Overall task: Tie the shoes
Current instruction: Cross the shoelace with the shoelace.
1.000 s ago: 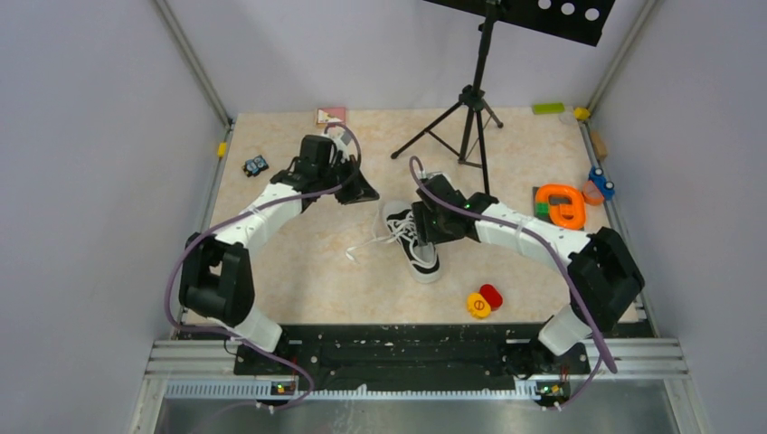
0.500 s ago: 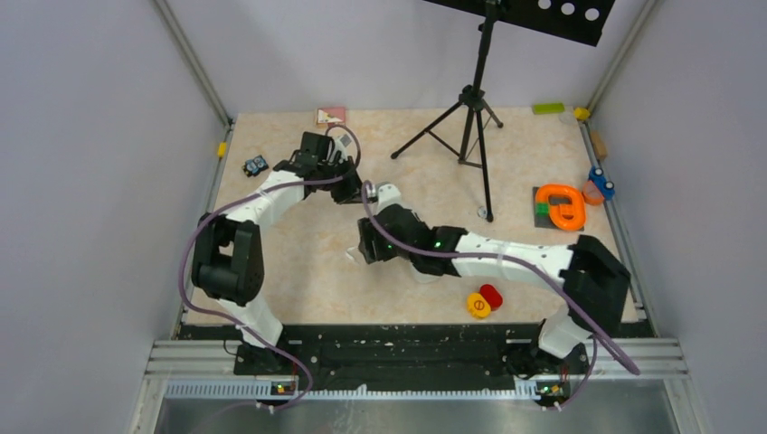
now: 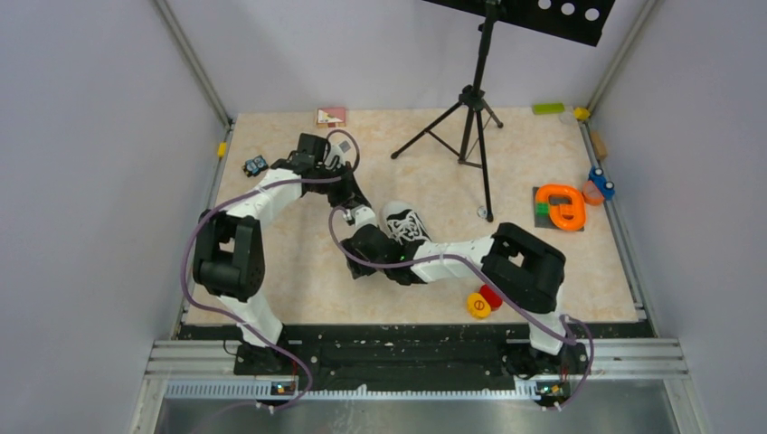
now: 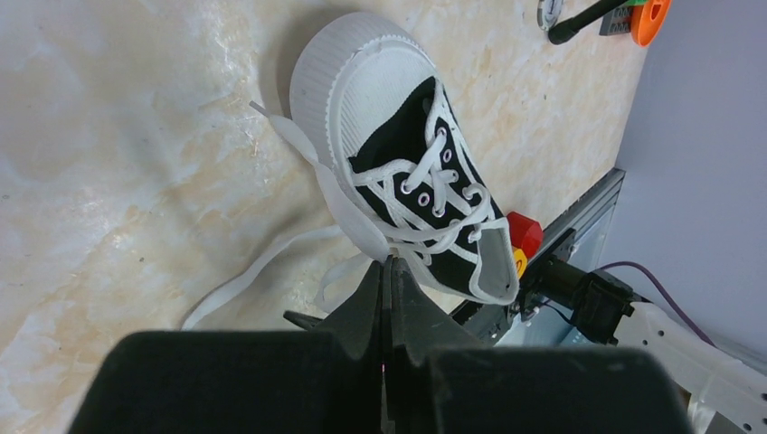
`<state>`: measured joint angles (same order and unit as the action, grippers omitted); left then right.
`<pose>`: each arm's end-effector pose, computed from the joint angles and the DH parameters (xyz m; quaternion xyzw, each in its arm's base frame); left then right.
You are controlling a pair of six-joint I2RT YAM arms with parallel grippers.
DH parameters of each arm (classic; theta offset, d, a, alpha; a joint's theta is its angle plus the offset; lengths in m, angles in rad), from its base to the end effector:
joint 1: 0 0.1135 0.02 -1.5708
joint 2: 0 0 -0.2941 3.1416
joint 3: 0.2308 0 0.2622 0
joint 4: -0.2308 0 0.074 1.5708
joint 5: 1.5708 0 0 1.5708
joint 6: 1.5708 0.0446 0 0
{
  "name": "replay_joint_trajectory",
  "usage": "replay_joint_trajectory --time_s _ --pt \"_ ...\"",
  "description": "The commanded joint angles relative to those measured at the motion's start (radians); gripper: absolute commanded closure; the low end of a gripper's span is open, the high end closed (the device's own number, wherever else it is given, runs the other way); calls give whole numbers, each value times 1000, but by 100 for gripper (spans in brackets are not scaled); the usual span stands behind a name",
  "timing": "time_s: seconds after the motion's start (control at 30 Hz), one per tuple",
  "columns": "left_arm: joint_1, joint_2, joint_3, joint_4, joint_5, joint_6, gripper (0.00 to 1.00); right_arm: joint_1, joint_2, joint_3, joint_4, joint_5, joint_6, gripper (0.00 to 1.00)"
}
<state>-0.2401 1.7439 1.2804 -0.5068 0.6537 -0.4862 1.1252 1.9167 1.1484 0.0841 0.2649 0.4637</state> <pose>0.3700 -0.1185 0.2525 -0.0168 0.9095 -0.3862 0.1529 0.1983 0.3881 0.1820 -0.2372 0.8653 0.2198 0.3830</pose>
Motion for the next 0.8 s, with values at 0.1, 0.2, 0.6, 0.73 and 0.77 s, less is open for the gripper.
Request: replay_joint_trajectory --time_s 0.1,0.2,0.6,0.73,0.77 --pt "-1 4 9 -11 39 22 100 5 66 77 54 28 -28 44" --pt "-1 15 18 -25 61 19 100 5 105 94 42 37 -28 46" --pt "-1 3 -4 -30 43 20 100 14 88 103 -2 100 -29 100" --pt "-1 -7 4 -30 38 14 100 13 -93 21 -21 134 -16 100" --pt "-1 -11 5 -30 37 12 100 13 -145 -18 -23 138 -15 100"
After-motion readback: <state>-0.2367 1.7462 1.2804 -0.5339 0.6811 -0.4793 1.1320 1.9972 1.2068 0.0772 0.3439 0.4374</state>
